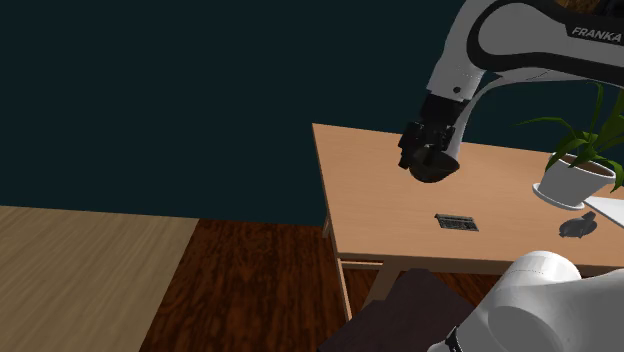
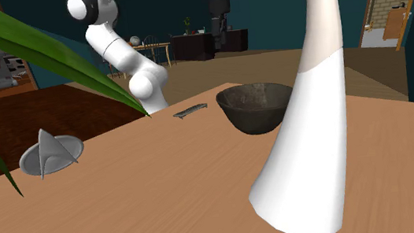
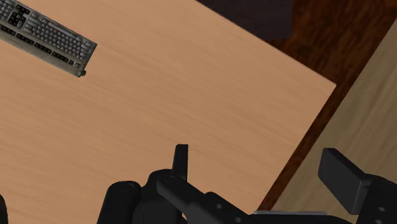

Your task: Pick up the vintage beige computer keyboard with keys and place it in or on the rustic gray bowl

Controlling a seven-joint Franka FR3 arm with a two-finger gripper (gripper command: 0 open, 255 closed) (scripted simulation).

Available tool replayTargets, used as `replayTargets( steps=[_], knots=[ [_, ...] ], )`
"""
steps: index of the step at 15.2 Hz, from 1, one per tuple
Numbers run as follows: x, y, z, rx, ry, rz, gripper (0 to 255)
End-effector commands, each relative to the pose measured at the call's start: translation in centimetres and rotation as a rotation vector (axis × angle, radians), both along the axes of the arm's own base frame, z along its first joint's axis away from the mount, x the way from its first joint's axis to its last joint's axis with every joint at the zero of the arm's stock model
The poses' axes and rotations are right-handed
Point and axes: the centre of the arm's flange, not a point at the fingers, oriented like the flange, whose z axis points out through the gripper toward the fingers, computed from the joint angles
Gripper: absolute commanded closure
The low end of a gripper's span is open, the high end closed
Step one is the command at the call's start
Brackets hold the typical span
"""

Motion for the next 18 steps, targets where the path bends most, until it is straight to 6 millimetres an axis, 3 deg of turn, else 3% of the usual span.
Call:
replayTargets(
  steps=[1, 10, 18],
  knots=[
    [0.0, 0.0, 0.0, 0.0, 0.0, 0.0, 0],
    [-7.6, -7.2, -5.7, 0.006, -0.06, 0.43, 0],
    [-10.9, -15.6, -11.1, 0.011, -0.113, 0.812, 0]
  ],
)
